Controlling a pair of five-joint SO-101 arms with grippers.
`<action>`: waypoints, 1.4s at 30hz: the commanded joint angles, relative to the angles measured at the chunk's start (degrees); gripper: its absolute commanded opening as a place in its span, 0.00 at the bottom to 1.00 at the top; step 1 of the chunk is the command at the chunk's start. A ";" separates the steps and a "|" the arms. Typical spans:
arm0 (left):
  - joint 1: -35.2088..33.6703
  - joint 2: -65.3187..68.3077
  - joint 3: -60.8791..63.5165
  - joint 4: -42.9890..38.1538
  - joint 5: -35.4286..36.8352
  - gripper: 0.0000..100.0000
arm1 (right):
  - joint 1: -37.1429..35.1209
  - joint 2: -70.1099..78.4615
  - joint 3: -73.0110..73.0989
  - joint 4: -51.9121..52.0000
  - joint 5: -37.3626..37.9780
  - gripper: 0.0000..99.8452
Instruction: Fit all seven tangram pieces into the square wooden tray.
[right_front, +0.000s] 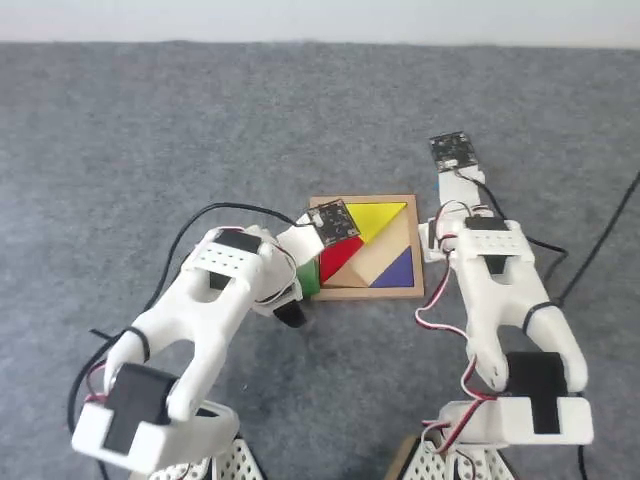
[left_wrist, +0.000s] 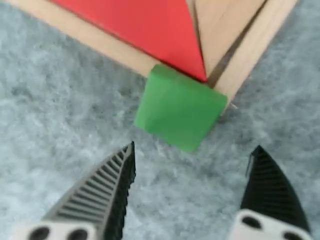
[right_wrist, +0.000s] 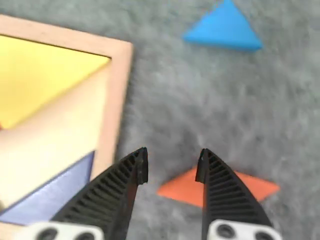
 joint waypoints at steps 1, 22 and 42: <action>1.58 2.37 -4.79 0.35 -3.87 0.34 | -1.98 0.84 -3.08 -1.10 0.26 0.17; 2.90 5.19 -7.16 2.64 -5.63 0.27 | -3.38 6.02 -9.32 -1.10 0.26 0.17; 2.55 -3.16 0.22 -5.10 1.23 0.37 | -3.38 6.02 -9.32 -0.92 0.26 0.17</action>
